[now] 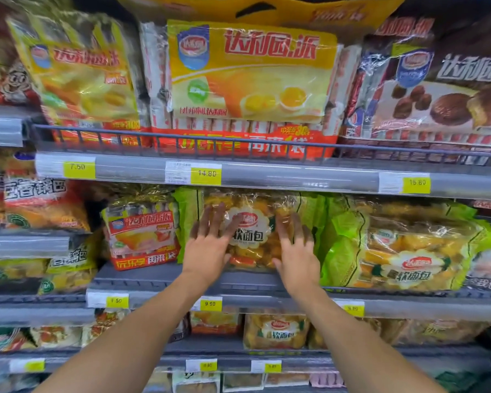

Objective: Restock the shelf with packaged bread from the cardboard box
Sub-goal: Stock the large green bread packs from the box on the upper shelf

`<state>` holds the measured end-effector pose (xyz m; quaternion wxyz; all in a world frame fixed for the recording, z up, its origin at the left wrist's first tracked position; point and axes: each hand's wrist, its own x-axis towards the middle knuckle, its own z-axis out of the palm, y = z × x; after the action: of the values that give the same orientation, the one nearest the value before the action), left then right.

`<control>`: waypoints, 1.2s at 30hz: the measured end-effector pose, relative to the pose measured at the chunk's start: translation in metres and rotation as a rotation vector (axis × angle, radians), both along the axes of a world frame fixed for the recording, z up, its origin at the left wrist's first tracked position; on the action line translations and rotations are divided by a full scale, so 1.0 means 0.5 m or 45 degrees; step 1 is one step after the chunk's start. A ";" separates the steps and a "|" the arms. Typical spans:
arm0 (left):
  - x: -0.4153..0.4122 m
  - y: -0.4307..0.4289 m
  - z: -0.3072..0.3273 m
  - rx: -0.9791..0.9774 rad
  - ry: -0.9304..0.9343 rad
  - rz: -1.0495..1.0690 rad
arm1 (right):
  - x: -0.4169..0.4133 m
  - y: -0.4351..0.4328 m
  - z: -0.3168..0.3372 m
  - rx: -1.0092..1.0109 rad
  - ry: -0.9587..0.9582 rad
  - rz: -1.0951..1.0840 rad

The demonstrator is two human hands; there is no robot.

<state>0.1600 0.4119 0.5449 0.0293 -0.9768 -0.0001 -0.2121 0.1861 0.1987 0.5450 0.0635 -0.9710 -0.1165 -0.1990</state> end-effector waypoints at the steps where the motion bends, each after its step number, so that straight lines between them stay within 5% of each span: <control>1: 0.005 0.002 -0.004 0.008 -0.018 -0.011 | 0.007 0.002 -0.002 -0.002 -0.011 -0.003; 8: 0.030 0.011 -0.035 0.022 -0.202 -0.067 | 0.034 -0.002 -0.013 -0.033 -0.043 -0.020; 18: 0.004 -0.019 -0.012 0.064 -0.054 0.056 | 0.006 -0.027 -0.008 0.048 -0.036 0.090; 25: -0.054 -0.141 0.010 0.009 -0.231 0.004 | -0.086 -0.152 -0.029 0.295 -0.071 0.459; 30: -0.070 -0.324 0.056 -0.565 -0.253 -0.182 | -0.132 -0.362 -0.053 0.420 -0.069 0.396; 36: -0.007 -0.493 0.127 -1.790 0.070 -0.044 | -0.076 -0.662 -0.013 0.625 -0.191 -0.070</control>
<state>0.1564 0.1652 0.6083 -0.6125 -0.7690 -0.1210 -0.1372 0.1481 -0.1323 0.5387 0.2832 -0.9118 -0.0427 -0.2943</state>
